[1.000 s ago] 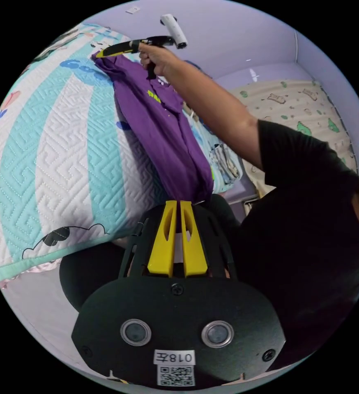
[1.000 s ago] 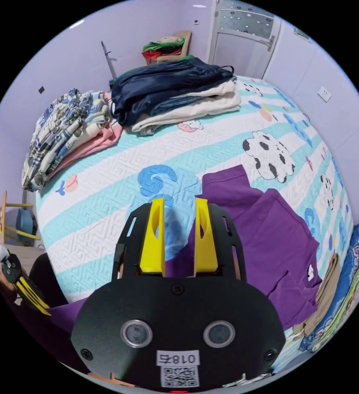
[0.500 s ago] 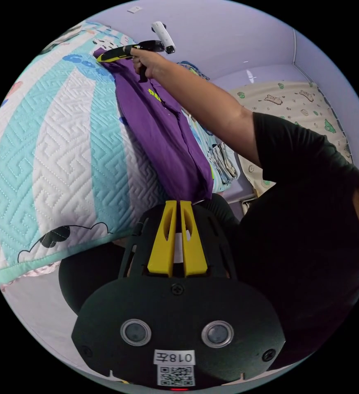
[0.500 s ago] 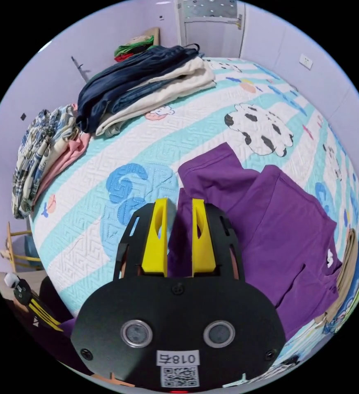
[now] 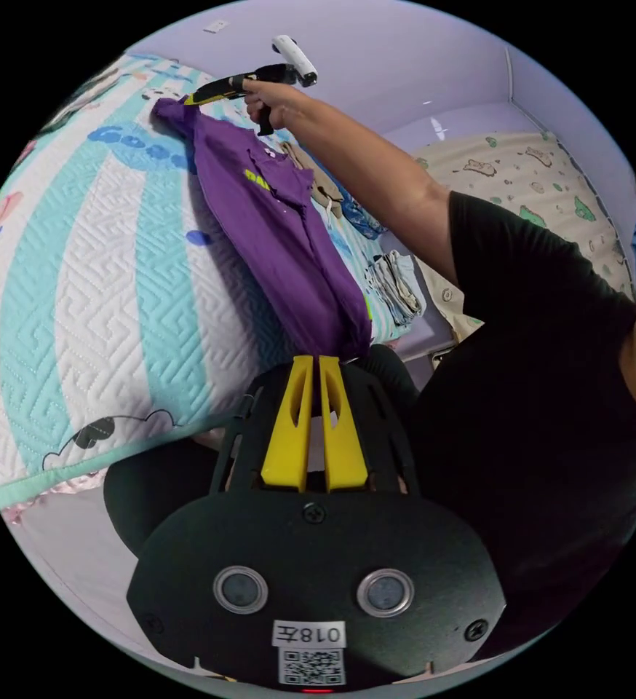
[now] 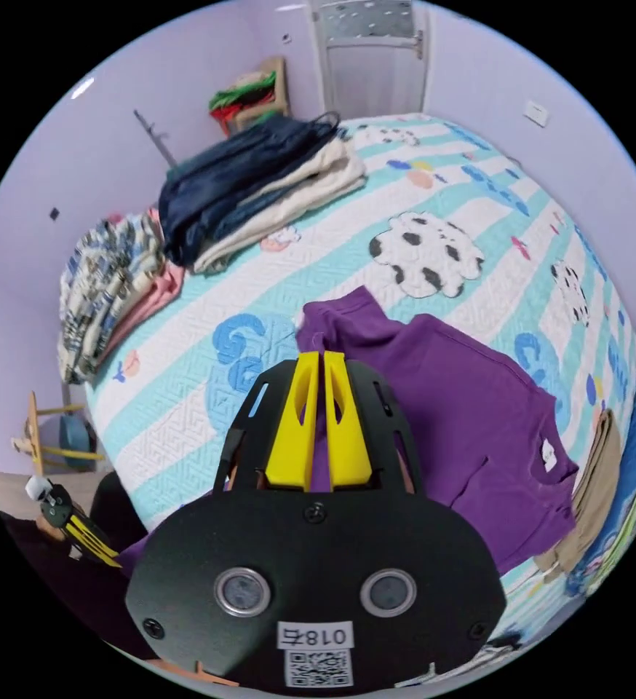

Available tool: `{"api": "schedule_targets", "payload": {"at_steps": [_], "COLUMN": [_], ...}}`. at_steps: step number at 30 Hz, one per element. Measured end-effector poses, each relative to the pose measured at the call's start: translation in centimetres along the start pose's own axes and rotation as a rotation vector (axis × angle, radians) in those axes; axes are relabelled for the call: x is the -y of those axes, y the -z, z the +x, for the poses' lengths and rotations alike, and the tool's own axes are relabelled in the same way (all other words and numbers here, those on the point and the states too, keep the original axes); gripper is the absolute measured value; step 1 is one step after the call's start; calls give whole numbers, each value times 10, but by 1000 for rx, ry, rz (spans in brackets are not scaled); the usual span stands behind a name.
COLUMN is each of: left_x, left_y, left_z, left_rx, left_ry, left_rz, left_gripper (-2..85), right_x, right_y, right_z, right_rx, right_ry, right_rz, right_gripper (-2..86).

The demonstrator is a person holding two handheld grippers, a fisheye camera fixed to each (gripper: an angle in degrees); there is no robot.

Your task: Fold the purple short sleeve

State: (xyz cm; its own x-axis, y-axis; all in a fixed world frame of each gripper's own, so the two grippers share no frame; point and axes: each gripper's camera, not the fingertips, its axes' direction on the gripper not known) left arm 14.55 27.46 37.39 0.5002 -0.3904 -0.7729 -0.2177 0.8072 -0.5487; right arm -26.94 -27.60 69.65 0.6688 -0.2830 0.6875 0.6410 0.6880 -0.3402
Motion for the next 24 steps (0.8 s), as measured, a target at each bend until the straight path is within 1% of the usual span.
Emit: {"api": "schedule_targets", "payload": {"at_steps": [2, 3, 5, 6, 8, 10, 11, 13, 15, 18, 20, 24], "left_x": [17, 30, 52, 65, 84, 102, 105, 112, 114, 118, 123, 130], "left_y": [-3, -8, -21, -33, -55, -91, -100, -135, -152, -155, -148, -147], "left_z": [22, 37, 60, 72, 87, 94, 94, 87, 82, 92, 102, 115], "left_rx": [8, 8, 7, 3, 0, -7, -1, 55, 66, 63, 68, 75], "left_ry": [-54, -95, -160, -197, -235, -237, -228, -180, -145, -122, -126, -116], "left_rz": [-19, -37, -79, -113, -177, -264, -287, -382, -423, -414, -393, -381], "left_gripper": [-9, -9, -9, -9, -9, -9, -9, -9, -9, -9, -8, 1], "right_x": [-49, -66, -149, -172, -267, -322, -345, -363, -369, -365, -358, -360], "right_y": [48, 59, 88, 92, 93, 77, 63, 51, 45, 55, 74, 97], "right_z": [59, 76, 145, 162, 214, 243, 256, 267, 275, 279, 278, 279], "right_rx": [84, 110, 210, 230, 259, 305, 340, 362, 383, 375, 319, 223], "right_ry": [-161, -215, -450, -512, -742, -866, -911, -925, -931, -868, -790, -730], "right_rz": [141, 180, 340, 375, 482, 502, 480, 472, 474, 474, 472, 468], "right_gripper": [4, 4, 4, 3, 3, 3, 3, 3, 4, 5, 6, 12]}}
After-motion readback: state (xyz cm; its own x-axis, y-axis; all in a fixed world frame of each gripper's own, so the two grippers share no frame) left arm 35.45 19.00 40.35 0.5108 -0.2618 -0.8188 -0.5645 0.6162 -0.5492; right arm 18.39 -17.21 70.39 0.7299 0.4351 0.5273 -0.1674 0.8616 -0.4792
